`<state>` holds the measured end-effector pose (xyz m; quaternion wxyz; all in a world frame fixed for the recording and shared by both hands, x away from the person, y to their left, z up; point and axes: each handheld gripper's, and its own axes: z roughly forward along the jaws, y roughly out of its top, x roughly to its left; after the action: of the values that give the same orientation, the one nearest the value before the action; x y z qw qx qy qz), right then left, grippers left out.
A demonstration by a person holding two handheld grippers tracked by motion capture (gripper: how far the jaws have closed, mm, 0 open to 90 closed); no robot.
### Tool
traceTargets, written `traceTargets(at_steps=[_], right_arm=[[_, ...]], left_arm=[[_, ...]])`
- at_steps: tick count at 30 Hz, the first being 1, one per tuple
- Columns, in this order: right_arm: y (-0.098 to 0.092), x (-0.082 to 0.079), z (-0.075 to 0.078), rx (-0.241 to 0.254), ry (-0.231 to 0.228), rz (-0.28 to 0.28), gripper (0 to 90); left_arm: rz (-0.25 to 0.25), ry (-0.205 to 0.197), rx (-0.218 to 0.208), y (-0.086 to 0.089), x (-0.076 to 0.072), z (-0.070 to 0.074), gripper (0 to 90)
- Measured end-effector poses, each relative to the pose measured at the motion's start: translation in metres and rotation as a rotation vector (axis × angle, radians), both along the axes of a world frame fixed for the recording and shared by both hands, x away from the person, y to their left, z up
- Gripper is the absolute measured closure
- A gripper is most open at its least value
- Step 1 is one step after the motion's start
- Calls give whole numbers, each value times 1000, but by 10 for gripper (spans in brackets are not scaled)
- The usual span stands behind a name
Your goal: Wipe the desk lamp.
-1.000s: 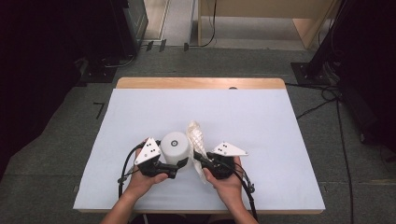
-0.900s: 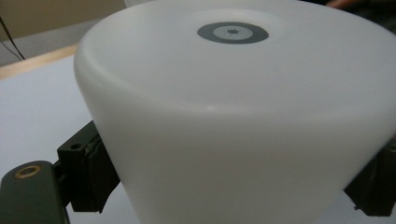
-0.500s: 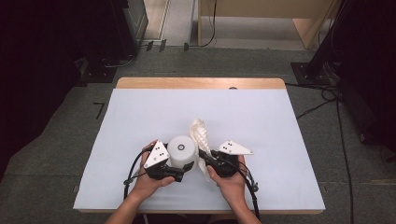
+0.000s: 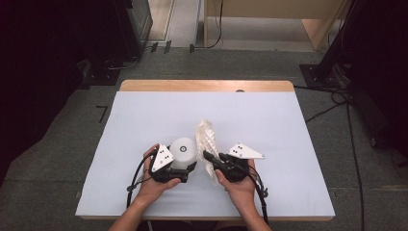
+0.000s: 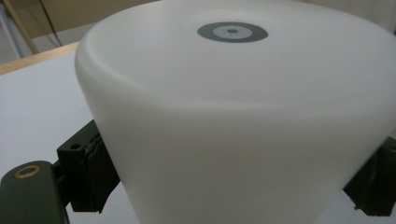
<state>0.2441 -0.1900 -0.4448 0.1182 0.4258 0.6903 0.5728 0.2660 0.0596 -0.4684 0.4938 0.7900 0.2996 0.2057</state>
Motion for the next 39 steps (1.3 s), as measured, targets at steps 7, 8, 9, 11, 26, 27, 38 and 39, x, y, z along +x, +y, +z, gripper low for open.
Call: traceTargets(at_steps=[7, 8, 9, 11, 26, 27, 38, 39], right_arm=[[-13, 4, -1, 11, 6, -42, 796], [-14, 4, -1, 11, 10, -46, 797], [-15, 4, -2, 11, 12, -48, 796], [-17, 5, -3, 10, 16, -56, 796], [-19, 7, -10, 1, 30, -61, 797], [-18, 8, -11, -3, 32, -55, 796], [8, 4, -21, -28, 48, 31, 797], [11, 3, -20, -24, 43, 43, 797]], left_arm=[[8, -8, 16, 2, 0, -5, 87], [12, -10, 16, 2, -1, -5, 86], [22, -10, 15, 2, -1, -5, 84], [61, -10, -10, 3, -3, -5, 64], [211, -22, -26, -10, -15, -5, 84], [191, 1, -49, -6, -12, -3, 85], [-46, -11, -236, 13, -13, 29, 86], [-56, -5, -236, 12, -13, 29, 86]])
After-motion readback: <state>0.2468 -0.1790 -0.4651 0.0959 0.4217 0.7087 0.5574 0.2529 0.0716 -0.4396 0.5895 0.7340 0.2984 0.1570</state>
